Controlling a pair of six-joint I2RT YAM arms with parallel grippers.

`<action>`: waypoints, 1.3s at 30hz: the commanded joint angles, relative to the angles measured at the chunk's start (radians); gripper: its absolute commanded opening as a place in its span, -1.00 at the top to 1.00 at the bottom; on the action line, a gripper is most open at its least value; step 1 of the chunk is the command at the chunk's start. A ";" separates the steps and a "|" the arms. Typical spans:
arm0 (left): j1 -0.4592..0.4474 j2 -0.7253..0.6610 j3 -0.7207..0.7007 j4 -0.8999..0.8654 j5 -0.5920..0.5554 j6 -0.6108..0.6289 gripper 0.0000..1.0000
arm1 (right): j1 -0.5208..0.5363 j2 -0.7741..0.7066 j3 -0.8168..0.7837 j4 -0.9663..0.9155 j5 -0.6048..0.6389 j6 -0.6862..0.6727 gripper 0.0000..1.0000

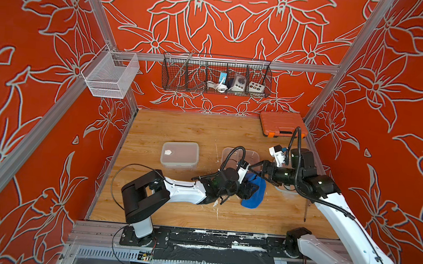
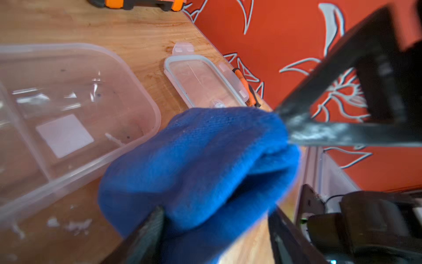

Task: Wipe the insides of the lunch boxes
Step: Place the cleaning item at the center of the board, then adjust the lunch box at the center of the board.

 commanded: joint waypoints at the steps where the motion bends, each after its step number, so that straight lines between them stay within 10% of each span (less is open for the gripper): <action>1: -0.012 0.037 0.043 0.052 0.024 -0.021 0.32 | -0.004 -0.025 0.010 -0.019 -0.013 0.007 -0.93; 5: -0.012 0.046 0.040 0.011 0.013 -0.032 0.98 | -0.013 -0.026 0.070 -0.101 0.017 -0.048 -0.93; 18: -0.011 0.129 0.171 -0.233 -0.016 -0.037 1.00 | -0.052 -0.019 0.257 -0.219 0.055 -0.115 -0.93; 24: -0.012 0.020 0.162 -0.285 -0.106 -0.051 -0.97 | -0.055 -0.048 0.199 -0.224 0.103 -0.123 -0.92; 35: 0.018 -0.484 0.074 -0.522 -0.406 0.010 -0.97 | -0.056 -0.044 0.191 -0.157 0.115 -0.112 -0.88; 39: 0.389 -0.765 -0.065 -0.621 -0.255 0.045 -0.97 | -0.008 -0.027 0.099 0.017 0.114 -0.013 -0.80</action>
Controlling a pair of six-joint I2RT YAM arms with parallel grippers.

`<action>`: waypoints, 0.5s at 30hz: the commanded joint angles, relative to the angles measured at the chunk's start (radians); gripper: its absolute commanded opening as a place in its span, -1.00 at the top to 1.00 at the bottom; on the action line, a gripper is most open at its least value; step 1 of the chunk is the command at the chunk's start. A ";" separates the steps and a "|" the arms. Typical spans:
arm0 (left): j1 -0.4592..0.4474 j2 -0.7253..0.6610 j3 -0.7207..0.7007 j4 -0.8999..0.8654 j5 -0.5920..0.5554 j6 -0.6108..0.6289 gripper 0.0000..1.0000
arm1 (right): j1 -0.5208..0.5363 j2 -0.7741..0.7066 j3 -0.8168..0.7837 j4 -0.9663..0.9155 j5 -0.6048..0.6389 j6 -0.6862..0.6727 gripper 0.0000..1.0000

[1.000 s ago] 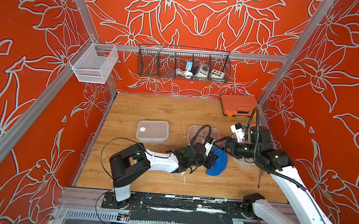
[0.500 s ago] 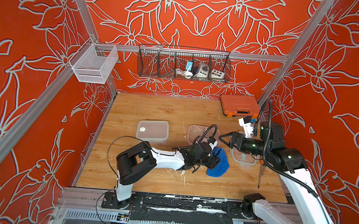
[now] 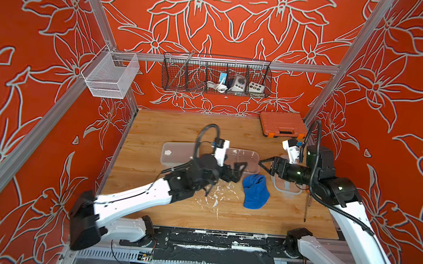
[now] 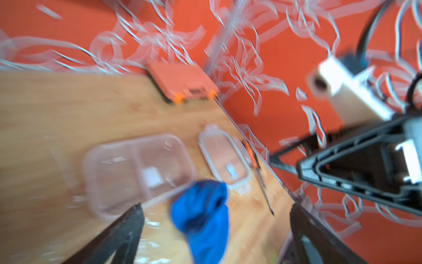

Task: Wipe the insides of the lunch boxes
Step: Adjust the lunch box at the center of the board.

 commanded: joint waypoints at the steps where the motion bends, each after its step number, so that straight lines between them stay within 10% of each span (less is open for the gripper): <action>1: 0.340 -0.162 -0.101 -0.162 0.065 0.063 -0.97 | 0.067 0.025 -0.091 0.196 0.028 0.105 -0.80; 6: 0.760 -0.048 -0.041 -0.312 0.319 0.215 -0.97 | 0.364 0.248 -0.140 0.465 0.178 0.187 -0.77; 15: 0.873 0.287 0.040 -0.224 0.274 0.180 -0.96 | 0.470 0.547 -0.123 0.825 0.326 0.289 -0.73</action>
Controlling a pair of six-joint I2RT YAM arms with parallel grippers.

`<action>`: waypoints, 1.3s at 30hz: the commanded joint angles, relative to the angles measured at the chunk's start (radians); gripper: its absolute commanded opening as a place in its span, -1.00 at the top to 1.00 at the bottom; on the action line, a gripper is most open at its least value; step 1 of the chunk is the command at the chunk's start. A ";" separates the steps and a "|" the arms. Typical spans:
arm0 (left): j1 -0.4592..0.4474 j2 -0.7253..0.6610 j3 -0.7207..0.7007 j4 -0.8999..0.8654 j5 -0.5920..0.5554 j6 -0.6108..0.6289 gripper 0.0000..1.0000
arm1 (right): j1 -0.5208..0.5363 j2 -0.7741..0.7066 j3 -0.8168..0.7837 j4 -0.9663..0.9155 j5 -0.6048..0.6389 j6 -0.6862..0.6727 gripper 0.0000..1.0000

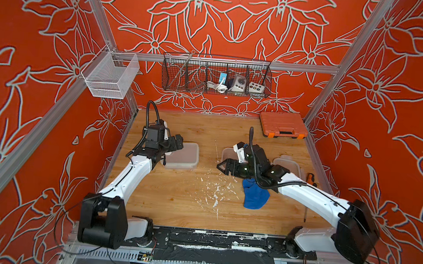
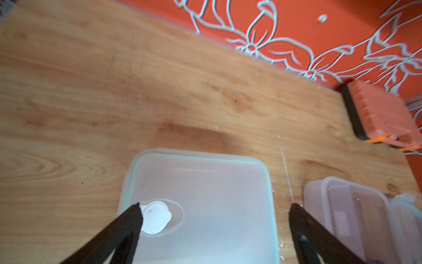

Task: Wipe the insides of the lunch boxes
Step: Adjust the lunch box at the center of the board.

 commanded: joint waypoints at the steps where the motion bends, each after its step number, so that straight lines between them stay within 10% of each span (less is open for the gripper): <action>1: 0.048 0.042 0.026 0.016 0.000 0.022 -0.95 | 0.010 0.072 0.019 0.207 0.081 0.060 -0.73; 17: 0.078 0.167 -0.047 0.037 -0.075 -0.006 -0.88 | 0.068 0.616 0.244 0.571 -0.026 0.242 -0.67; 39: -0.075 -0.087 -0.309 0.094 -0.036 -0.219 -0.69 | -0.021 0.658 0.258 0.655 -0.097 0.311 -0.43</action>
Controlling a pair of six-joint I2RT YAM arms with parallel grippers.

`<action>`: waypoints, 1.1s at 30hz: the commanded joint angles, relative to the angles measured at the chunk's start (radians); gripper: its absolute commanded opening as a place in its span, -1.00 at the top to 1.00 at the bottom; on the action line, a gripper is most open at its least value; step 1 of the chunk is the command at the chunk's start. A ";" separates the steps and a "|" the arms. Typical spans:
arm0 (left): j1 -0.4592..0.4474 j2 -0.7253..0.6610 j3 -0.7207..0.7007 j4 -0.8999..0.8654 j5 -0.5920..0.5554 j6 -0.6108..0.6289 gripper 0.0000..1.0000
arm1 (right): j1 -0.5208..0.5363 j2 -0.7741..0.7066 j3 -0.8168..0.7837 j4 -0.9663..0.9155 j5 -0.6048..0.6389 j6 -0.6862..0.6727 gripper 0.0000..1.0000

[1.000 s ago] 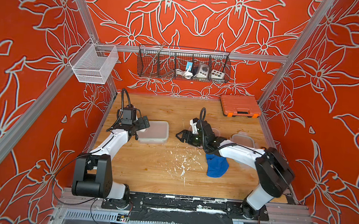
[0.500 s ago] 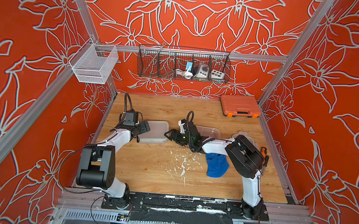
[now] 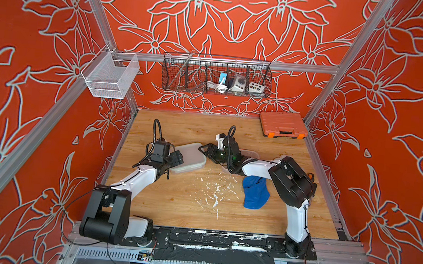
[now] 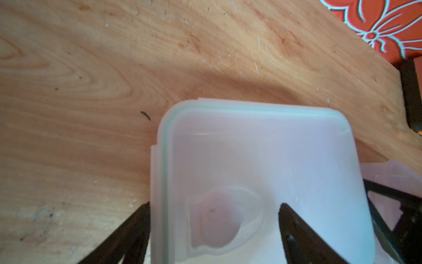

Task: Wipe the insides of the lunch boxes
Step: Adjust the lunch box at the center of the board, then open the fastener of the lunch box.

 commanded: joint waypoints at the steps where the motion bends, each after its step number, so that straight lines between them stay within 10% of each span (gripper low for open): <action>1: -0.006 -0.060 -0.028 -0.045 -0.009 -0.033 -0.70 | -0.007 0.016 0.001 0.019 -0.029 0.019 -0.43; 9: 0.008 -0.085 0.119 -0.168 -0.168 0.036 -0.86 | -0.018 -0.095 -0.094 -0.074 0.053 0.007 -0.46; 15: -0.009 -0.081 0.205 -0.105 -0.050 0.098 -0.81 | -0.026 -0.072 -0.165 0.073 0.048 0.152 -0.43; 33: -0.143 0.059 0.090 0.054 -0.080 0.136 -0.67 | 0.016 0.033 -0.156 0.234 0.081 0.375 -0.37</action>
